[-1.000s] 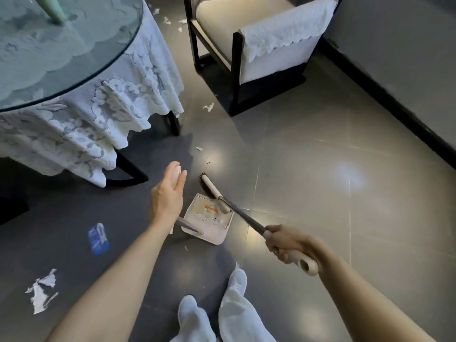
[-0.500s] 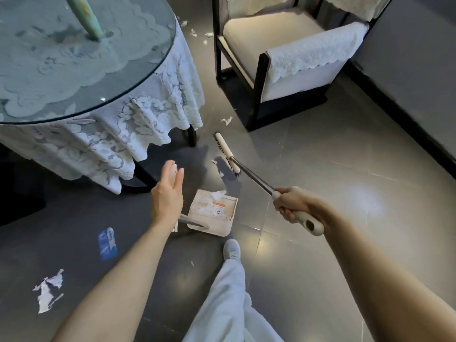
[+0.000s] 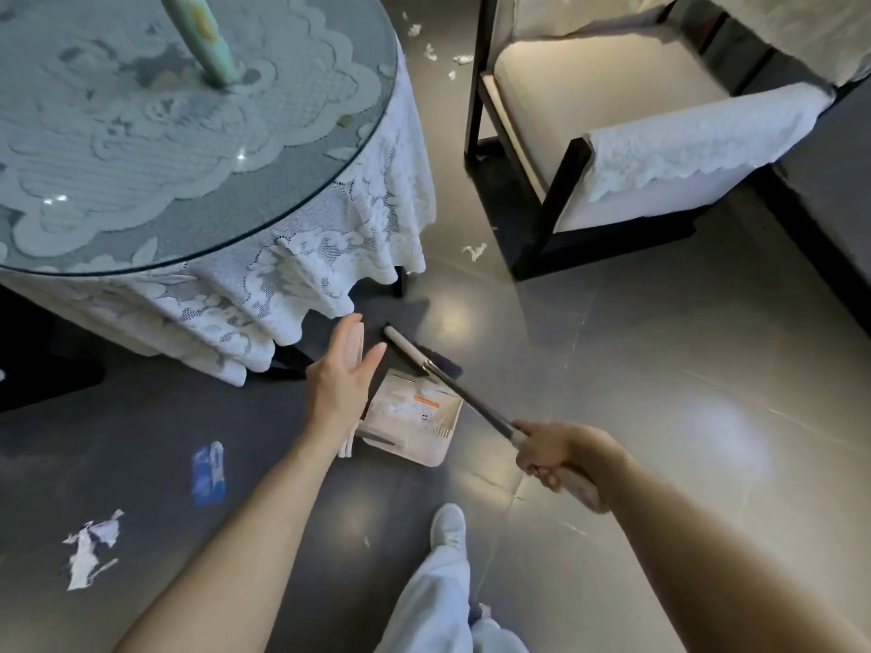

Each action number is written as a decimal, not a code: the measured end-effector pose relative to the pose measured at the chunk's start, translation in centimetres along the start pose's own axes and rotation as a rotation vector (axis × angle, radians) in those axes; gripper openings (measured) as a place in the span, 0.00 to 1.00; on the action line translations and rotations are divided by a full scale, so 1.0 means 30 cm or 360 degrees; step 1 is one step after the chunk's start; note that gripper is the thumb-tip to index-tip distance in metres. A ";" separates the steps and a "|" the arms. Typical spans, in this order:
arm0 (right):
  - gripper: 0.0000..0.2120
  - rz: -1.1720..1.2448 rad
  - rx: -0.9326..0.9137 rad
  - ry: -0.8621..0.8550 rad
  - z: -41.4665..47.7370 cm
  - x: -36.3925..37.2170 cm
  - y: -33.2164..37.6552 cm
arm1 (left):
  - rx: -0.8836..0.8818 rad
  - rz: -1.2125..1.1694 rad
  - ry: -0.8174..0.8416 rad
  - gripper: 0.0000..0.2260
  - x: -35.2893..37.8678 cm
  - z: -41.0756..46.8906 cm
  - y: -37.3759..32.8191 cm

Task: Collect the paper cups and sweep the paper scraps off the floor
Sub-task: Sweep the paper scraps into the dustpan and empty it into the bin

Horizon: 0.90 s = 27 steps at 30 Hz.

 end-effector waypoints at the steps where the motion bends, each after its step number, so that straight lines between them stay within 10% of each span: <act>1: 0.29 0.0045 0.0041 0.0089 -0.025 0.011 -0.011 | 0.0024 0.0027 0.0004 0.21 0.001 0.003 -0.003; 27: 0.15 0.0232 -0.0335 -0.0344 -0.058 -1.098 0.250 | -0.0078 0.0094 -0.0265 0.25 0.479 0.401 -0.415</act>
Point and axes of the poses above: each hand's wrist, its own z-axis towards the middle knuckle, its own x-axis out of the palm, y = z × x, the point moved 4 cm from there along z, towards the middle knuckle, and after that the axes turned 4 degrees about x, right-handed, at the moved point
